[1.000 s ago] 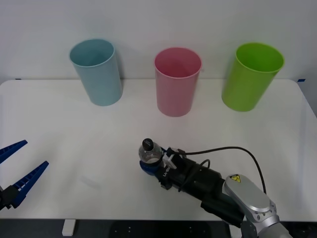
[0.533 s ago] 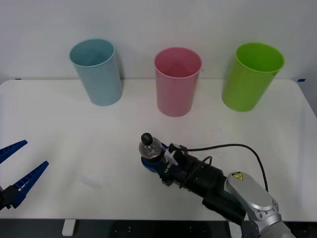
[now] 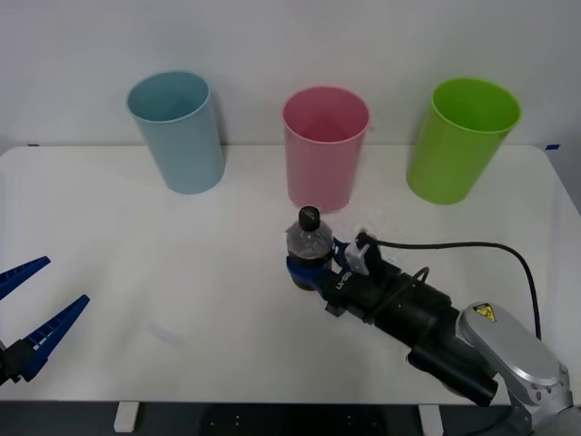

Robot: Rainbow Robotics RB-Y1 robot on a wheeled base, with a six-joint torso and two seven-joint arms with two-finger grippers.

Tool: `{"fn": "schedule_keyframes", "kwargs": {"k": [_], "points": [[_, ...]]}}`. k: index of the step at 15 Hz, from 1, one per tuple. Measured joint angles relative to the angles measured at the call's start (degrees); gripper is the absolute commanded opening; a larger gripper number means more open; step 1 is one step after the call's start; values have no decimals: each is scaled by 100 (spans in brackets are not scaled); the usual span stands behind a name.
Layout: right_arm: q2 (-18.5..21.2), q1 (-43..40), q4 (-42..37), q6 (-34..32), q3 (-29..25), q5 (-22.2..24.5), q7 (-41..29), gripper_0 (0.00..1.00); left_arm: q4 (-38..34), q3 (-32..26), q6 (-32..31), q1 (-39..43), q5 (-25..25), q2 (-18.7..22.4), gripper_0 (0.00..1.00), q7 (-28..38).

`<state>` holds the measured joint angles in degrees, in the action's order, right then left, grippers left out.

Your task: Grasp the object on the table and drop it into the matching bin: aluminum can to the light blue bin, PET bottle to the pink bin.

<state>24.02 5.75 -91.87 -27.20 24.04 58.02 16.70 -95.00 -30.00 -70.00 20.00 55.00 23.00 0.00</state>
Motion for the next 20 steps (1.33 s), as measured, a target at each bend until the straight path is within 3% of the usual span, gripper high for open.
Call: {"fn": "schedule_keyframes", "kwargs": {"k": [6, 12, 16, 20], "points": [[317, -321, -983, 39, -707, -1, -1124, 0, 0, 0, 0, 0, 0, 0, 100, 0], [356, -504, -1695, 43, -1332, 71, -2007, 0, 0, 0, 0, 0, 0, 0, 100, 0], [372, -295, -1883, 139, -1572, 510, -2767, 0, 0, 0, 0, 0, 0, 0, 100, 0], [493, 233, -1800, 454, -1587, 619, -3035, 0, 0, 0, 0, 0, 0, 0, 100, 0]]}}
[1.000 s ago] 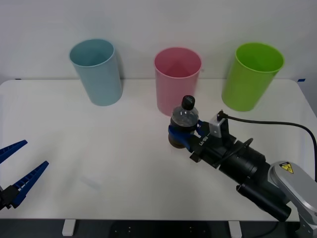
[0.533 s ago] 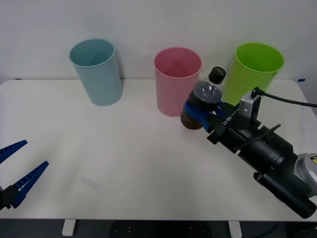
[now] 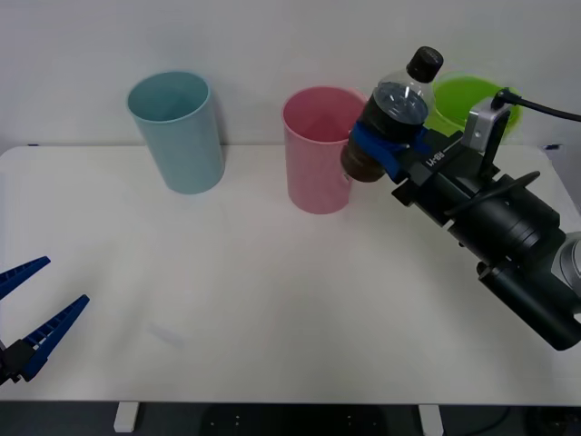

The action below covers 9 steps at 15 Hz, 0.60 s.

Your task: Grasp the object on the table and drop it into the matching bin: aluminum can to the light blue bin, PET bottle to the pink bin.

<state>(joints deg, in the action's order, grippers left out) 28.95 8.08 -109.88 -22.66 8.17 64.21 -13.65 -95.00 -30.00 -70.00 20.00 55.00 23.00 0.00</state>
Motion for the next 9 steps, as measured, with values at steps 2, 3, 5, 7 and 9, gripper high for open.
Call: {"fn": "schedule_keyframes", "kwargs": {"k": [2, 3, 5, 7, 9], "points": [[57, 424, 282, 7, 2, 3, -69, 0, 0, 0, 0, 0, 0, 0, 100, -1], [79, 669, 458, 7, 17, 3, -92, 0, 0, 0, 0, 0, 0, 0, 100, 0], [92, 1165, 881, 7, 51, 3, -130, 0, 0, 0, 0, 0, 0, 0, 100, 0], [87, 1690, 1425, 7, 160, -2, -135, 0, 0, 0, 0, 0, 0, 0, 100, 0], [85, 2141, 1984, 7, 321, -4, -108, 0, 0, 0, 0, 0, 0, 0, 100, 0]]}}
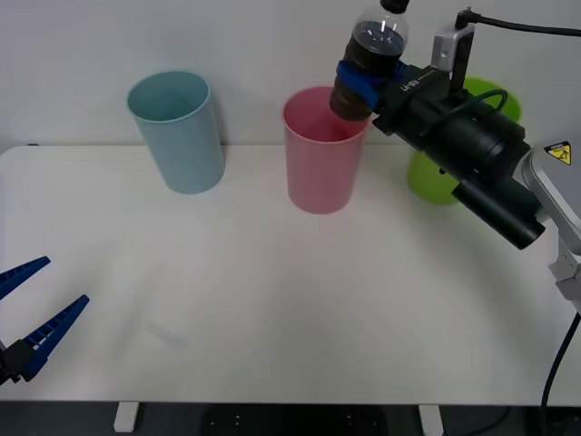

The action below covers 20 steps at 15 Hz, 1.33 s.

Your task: Grasp the object on the table and drop it into the matching bin: aluminum can to the light blue bin, PET bottle to the pink bin.

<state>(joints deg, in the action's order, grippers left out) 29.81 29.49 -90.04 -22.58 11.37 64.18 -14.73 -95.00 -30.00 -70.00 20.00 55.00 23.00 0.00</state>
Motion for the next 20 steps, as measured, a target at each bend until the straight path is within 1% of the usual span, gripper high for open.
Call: {"fn": "schedule_keyframes", "kwargs": {"k": [4, 10, 13, 14, 15, 16, 20], "points": [[-63, 786, 1024, 11, 332, -7, 77, 0, 0, 0, 0, 0, 0, 0, 100, 0], [-538, 1705, 2518, 88, 538, 83, 279, 0, 0, 0, 0, 0, 0, 0, 100, 0], [-623, 1855, 2759, 305, 669, 93, 365, 0, 0, 0, 0, 0, 0, 0, 100, 0], [-624, 1858, 2763, 322, 683, 91, 372, 26, 0, 0, 0, 0, 0, 0, 100, 0], [-625, 1858, 2764, 324, 689, 93, 380, 76, 0, 0, 0, 0, 0, 0, 100, 0], [-625, 1858, 2764, 325, 690, 93, 393, 100, 0, 0, 0, 0, 0, 0, 100, 0], [-598, 1858, 2764, 325, 690, 88, 403, 100, 0, 0, 0, 0, 0, 0, 100, 0]]}}
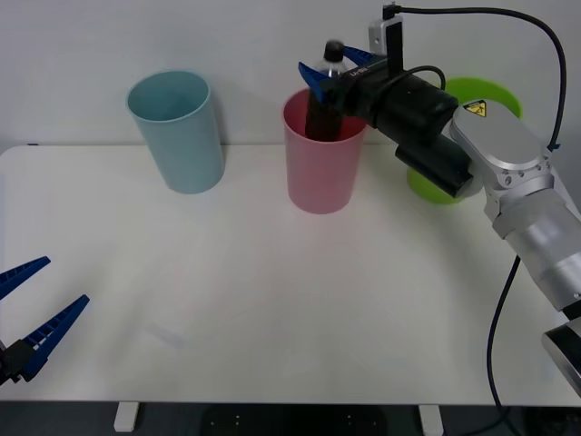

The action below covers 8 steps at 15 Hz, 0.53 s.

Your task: Grasp the object on the table and drop it into the matching bin: aluminum can to the light blue bin, PET bottle to the pink bin.

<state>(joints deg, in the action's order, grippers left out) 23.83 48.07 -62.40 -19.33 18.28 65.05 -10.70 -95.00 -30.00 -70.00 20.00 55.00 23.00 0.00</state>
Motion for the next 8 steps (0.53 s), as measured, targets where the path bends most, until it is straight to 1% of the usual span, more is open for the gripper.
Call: {"fn": "schedule_keyframes", "kwargs": {"k": [2, 4, 8], "points": [[35, -12, -1, -29, -1, -49, 30, 100, 0, 0, 0, 0, 0, 0, 100, 0], [122, -68, -70, -138, -1, -209, 86, 100, 0, 0, 0, 0, 0, 0, 100, 0], [441, -665, -876, -133, -19, -457, 186, 100, 0, 0, 0, 0, 0, 0, 100, 0]]}}
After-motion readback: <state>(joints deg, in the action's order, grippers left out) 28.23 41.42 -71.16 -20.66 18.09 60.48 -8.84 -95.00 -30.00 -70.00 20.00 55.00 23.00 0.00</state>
